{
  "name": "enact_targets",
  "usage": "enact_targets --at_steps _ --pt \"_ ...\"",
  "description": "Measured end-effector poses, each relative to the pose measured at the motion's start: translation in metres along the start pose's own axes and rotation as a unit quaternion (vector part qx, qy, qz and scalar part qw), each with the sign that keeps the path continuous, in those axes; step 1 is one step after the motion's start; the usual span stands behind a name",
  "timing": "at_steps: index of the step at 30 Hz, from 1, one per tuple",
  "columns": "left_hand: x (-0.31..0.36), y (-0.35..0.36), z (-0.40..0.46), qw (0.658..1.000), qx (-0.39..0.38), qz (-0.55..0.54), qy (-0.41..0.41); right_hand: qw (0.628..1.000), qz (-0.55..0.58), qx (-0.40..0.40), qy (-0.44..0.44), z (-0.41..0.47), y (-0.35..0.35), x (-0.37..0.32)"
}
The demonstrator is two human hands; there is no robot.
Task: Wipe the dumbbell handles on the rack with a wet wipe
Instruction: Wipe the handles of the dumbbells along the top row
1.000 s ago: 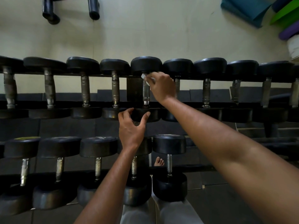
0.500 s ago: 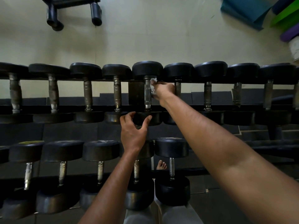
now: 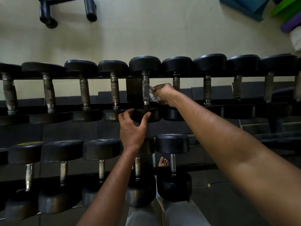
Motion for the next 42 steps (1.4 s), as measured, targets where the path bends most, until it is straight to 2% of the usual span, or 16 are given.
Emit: enact_targets --at_steps 4,7,9,11,13,15,19,21,23,27,29,33,36,38,40,42 --pt "-0.001 0.001 0.001 1.0 -0.003 0.0 0.0 0.998 -0.042 0.012 -0.036 -0.008 0.001 0.01" --pt "-0.001 0.001 0.001 1.0 -0.002 0.004 -0.003 0.988 -0.138 -0.004 -0.075 -0.017 0.001 0.008" --pt "0.0 0.0 0.0 1.0 0.001 0.005 -0.002 0.959 -0.251 -0.029 -0.125 -0.025 -0.001 -0.007" --pt "0.0 -0.001 0.001 1.0 0.004 0.009 -0.004 0.922 -0.323 -0.002 -0.215 -0.037 -0.004 -0.044" --pt "-0.001 -0.001 0.001 1.0 0.003 0.009 -0.007 0.858 -0.377 0.034 -0.347 -0.047 0.004 -0.094" --pt "-0.001 -0.002 0.0 1.0 0.005 0.008 -0.006 0.777 -0.452 0.014 -0.437 -0.05 0.027 -0.128" --pt "0.002 -0.004 -0.001 1.0 0.003 0.006 0.001 0.604 -0.67 -0.006 -0.432 -0.032 0.06 -0.136" --pt "0.002 -0.004 -0.001 1.0 0.003 0.004 0.002 0.559 -0.718 -0.001 -0.414 -0.031 0.065 -0.132" --pt "0.001 -0.004 -0.002 1.0 0.005 0.001 -0.003 0.564 -0.729 -0.002 -0.389 -0.03 0.067 -0.129" --pt "0.001 -0.002 -0.002 1.0 0.005 0.004 -0.004 0.612 -0.717 -0.008 -0.334 -0.031 0.069 -0.129" --pt "-0.001 -0.002 -0.002 1.0 0.004 0.006 -0.006 0.634 -0.707 -0.041 -0.311 -0.031 0.073 -0.124" --pt "-0.002 -0.002 -0.003 1.0 0.006 0.006 -0.006 0.641 -0.695 -0.118 -0.303 -0.046 0.088 -0.096" --pt "-0.007 0.0 -0.006 1.0 0.02 -0.009 -0.015 0.664 -0.667 -0.145 -0.305 -0.054 0.093 -0.073" --pt "-0.015 0.004 -0.014 0.998 0.035 -0.035 -0.042 0.713 -0.618 -0.136 -0.303 -0.054 0.085 -0.07" --pt "-0.035 0.016 -0.022 0.987 0.031 -0.111 -0.114 0.801 -0.505 -0.1 -0.305 -0.054 0.061 -0.075" --pt "-0.053 0.039 -0.028 0.955 -0.016 -0.218 -0.199 0.889 -0.353 -0.04 -0.29 -0.053 0.025 -0.069"
Point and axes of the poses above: each hand's wrist, its own z-axis towards the middle knuckle, its own y-axis out of the palm, x = y × z, the point moved 9 cm from there along z, towards the middle knuckle, and after that the axes turned 5 degrees about -y, right-handed, at the moved point
